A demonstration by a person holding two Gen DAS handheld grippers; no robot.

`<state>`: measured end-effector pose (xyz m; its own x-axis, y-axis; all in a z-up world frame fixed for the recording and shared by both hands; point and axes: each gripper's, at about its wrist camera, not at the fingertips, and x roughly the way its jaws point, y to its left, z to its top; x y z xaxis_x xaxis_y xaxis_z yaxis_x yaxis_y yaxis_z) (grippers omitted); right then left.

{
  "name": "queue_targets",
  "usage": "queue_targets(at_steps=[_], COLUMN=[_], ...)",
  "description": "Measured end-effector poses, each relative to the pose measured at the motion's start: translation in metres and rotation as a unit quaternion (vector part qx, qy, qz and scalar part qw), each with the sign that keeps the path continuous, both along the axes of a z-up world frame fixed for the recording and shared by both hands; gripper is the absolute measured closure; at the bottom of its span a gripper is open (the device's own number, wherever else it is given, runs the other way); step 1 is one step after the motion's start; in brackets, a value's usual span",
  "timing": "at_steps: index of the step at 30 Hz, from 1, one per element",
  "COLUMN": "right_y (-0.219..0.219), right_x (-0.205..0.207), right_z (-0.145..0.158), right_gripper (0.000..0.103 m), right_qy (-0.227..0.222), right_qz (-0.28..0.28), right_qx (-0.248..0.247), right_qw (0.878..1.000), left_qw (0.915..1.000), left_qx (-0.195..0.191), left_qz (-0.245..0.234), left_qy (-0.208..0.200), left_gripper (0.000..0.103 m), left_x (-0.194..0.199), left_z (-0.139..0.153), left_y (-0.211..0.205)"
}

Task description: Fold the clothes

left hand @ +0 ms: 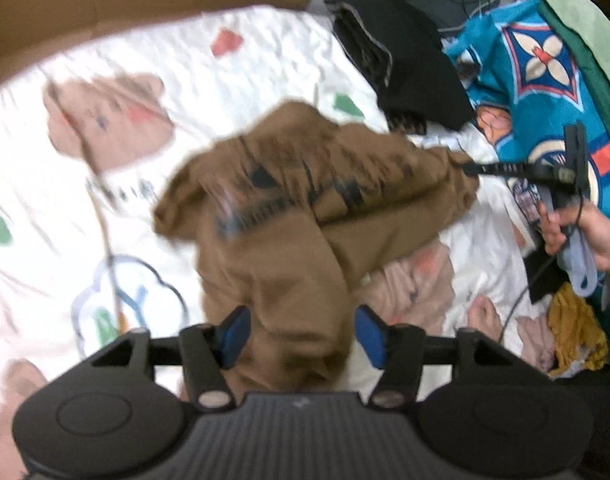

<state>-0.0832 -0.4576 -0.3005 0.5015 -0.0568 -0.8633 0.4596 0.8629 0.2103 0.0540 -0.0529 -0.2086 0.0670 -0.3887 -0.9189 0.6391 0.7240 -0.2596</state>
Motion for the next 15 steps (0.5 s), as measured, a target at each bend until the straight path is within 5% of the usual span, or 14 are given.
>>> queue_targets(at_steps=[3, 6, 15], right_y=[0.001, 0.000, -0.008], right_x=[-0.002, -0.004, -0.010], right_z=[-0.003, -0.007, -0.020], right_gripper=[0.099, 0.099, 0.098], right_qy=[0.012, 0.015, 0.005], right_qz=[0.014, 0.013, -0.007], right_qx=[-0.001, 0.007, 0.022], right_qw=[1.000, 1.000, 1.000], left_qw=[0.9997, 0.9985, 0.9976], left_qx=[0.014, 0.019, 0.009], left_qz=[0.002, 0.029, 0.057], left_qy=[-0.022, -0.041, -0.038], left_gripper=[0.037, 0.022, 0.022], left_x=[0.025, 0.057, 0.108], left_z=[0.010, 0.005, -0.064], left_y=[-0.003, -0.007, -0.034])
